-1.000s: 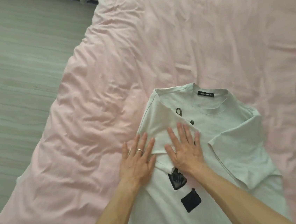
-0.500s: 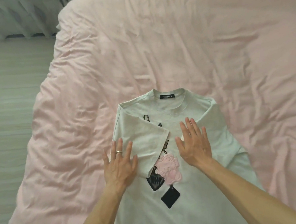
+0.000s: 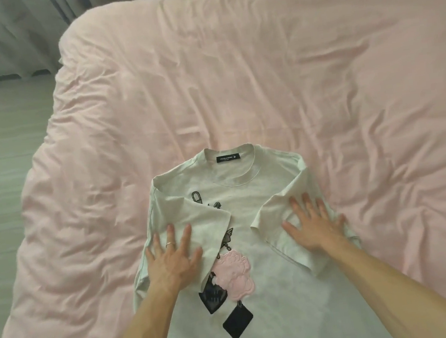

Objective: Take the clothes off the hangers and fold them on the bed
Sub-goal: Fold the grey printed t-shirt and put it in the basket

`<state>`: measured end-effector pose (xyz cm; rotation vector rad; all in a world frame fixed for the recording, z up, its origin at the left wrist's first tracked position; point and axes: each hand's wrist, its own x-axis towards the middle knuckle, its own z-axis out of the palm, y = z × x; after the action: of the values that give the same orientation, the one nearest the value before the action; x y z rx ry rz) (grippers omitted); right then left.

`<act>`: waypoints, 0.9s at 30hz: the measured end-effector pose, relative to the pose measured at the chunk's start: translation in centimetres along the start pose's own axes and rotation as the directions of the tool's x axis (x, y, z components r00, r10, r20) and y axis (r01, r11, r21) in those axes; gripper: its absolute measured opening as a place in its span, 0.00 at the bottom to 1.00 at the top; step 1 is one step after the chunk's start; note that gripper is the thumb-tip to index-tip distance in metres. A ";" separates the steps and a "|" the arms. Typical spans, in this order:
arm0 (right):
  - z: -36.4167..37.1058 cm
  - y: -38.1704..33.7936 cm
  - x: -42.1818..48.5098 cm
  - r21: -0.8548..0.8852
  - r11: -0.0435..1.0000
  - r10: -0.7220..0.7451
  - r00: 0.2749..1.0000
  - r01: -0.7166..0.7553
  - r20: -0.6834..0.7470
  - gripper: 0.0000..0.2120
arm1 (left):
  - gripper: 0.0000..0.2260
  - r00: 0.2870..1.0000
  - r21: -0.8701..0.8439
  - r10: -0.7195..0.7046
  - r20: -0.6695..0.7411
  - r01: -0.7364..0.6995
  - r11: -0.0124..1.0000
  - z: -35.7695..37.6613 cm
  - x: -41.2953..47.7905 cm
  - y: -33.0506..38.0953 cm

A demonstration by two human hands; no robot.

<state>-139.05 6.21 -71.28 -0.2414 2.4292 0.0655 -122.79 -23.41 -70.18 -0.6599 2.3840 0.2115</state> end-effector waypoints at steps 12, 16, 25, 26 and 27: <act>-9.5 1.6 8.4 0.589 0.798 0.132 0.915 0.130 -0.380 0.19 | 0.23 0.949 -0.228 0.129 -0.289 -0.199 0.953 -10.3 6.7 13.7; -11.4 1.6 11.7 0.551 0.832 0.069 0.974 0.064 -0.217 0.19 | 0.22 0.965 -0.416 0.121 -0.234 -0.212 0.884 -12.5 11.0 19.4; -11.4 5.0 16.1 0.786 0.603 -0.050 0.990 0.137 -0.134 0.02 | 0.14 0.986 -0.829 -0.083 -0.143 -0.074 0.555 -12.3 17.0 22.9; -11.4 5.3 16.1 0.797 0.589 -0.032 0.990 0.131 -0.139 0.01 | 0.13 0.986 -0.829 -0.089 -0.143 -0.071 0.554 -12.2 17.3 22.7; -11.4 5.5 16.2 0.792 0.597 -0.018 0.989 0.126 -0.144 0.03 | 0.13 0.986 -0.826 -0.090 -0.140 -0.066 0.559 -12.0 17.6 22.7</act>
<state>-159.45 7.82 -73.09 0.0831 2.2965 -1.1063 -152.61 -14.73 -72.26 -1.1460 2.3354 1.4087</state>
